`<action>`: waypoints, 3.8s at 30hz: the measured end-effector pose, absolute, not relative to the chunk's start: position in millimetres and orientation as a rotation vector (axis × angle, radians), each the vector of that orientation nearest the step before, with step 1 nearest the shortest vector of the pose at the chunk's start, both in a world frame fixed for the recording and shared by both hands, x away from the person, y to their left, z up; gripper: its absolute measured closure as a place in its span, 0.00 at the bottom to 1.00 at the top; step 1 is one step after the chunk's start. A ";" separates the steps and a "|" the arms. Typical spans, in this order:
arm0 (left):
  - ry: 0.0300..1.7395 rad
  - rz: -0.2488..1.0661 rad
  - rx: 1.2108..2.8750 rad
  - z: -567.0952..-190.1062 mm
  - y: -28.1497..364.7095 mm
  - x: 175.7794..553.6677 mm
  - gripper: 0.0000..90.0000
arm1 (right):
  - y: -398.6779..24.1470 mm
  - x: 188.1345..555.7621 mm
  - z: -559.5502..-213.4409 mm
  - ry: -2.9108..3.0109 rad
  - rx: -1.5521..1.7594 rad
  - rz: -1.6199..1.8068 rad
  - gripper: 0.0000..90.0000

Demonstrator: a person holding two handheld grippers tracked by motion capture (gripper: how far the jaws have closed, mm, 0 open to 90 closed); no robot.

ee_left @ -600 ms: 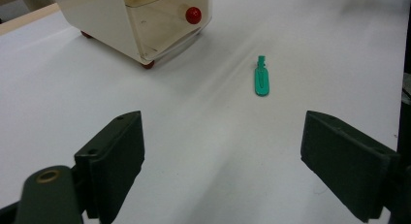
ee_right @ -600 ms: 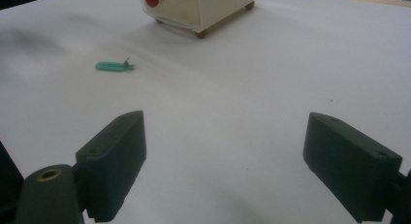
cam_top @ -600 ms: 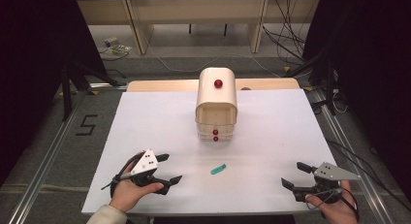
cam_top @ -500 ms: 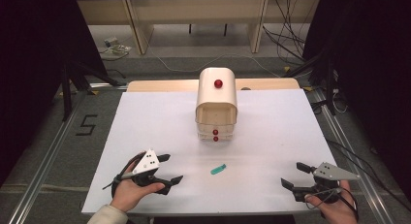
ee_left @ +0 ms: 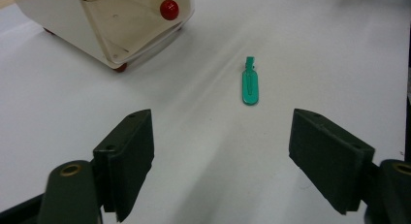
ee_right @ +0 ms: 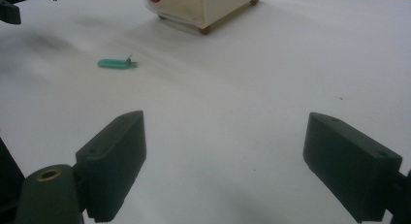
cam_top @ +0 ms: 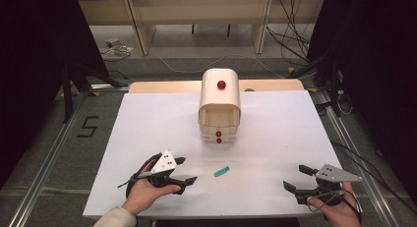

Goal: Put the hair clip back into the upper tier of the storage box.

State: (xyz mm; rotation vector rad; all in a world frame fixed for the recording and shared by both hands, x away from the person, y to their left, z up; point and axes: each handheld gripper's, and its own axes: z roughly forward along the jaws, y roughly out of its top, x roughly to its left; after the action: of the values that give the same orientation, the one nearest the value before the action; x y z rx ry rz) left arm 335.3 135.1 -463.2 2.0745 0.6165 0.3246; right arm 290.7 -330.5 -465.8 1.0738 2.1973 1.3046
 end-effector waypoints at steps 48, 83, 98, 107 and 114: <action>0.487 0.270 2.257 -489.8 51.6 369.9 0.50 | -326.8 291.6 -467.2 2.208 1.073 1.304 0.18; 0.525 0.215 2.231 -487.9 14.9 380.4 0.92 | -327.1 291.1 -467.3 2.212 1.082 1.303 0.18; 0.494 0.255 2.164 -477.8 21.7 374.8 0.92 | -327.7 290.9 -467.4 2.210 1.078 1.308 0.18; 0.502 0.270 2.133 -472.7 26.6 372.7 0.92 | -327.5 290.9 -467.4 2.211 1.076 1.309 0.18; 0.504 0.275 2.118 -469.2 30.5 371.9 0.92 | -327.4 290.8 -467.2 2.210 1.077 1.312 0.18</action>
State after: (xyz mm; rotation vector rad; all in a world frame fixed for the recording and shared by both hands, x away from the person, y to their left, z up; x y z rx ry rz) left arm 371.9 30.5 -469.2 2.1178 0.5044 0.2754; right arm 290.8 -327.4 -467.2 1.0773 2.2103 1.3121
